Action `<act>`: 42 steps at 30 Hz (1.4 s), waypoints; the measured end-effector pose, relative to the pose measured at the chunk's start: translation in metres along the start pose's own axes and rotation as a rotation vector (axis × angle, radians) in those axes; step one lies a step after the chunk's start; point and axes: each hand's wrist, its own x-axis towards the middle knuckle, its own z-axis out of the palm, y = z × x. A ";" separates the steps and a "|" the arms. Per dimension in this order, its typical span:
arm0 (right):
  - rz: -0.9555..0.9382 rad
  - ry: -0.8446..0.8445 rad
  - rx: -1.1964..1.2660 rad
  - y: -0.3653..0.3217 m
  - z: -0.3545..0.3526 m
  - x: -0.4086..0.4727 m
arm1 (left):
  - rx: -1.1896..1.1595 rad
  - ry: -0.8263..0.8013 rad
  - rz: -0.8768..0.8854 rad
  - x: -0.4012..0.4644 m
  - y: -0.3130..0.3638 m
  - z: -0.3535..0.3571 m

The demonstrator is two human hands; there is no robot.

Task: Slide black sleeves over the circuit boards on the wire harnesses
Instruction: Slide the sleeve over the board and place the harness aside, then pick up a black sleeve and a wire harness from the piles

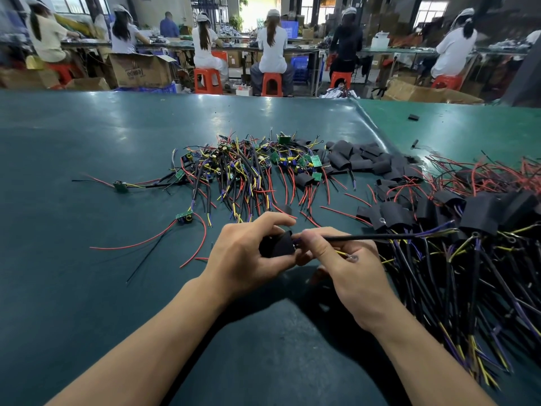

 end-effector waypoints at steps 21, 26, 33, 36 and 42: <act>-0.033 0.096 -0.080 -0.005 0.008 -0.005 | 0.063 -0.099 0.064 0.001 -0.008 0.001; 0.083 0.129 0.116 -0.008 0.009 -0.006 | 0.065 -0.087 0.086 0.002 -0.011 0.002; 0.054 0.041 0.101 -0.005 0.006 -0.004 | 0.087 0.025 0.209 0.003 -0.015 0.001; 0.088 -0.094 -0.026 -0.001 0.003 -0.004 | 0.069 0.068 0.305 0.003 -0.014 0.003; -0.041 0.130 -0.006 -0.002 0.002 -0.002 | 0.145 0.089 0.263 0.004 -0.015 0.002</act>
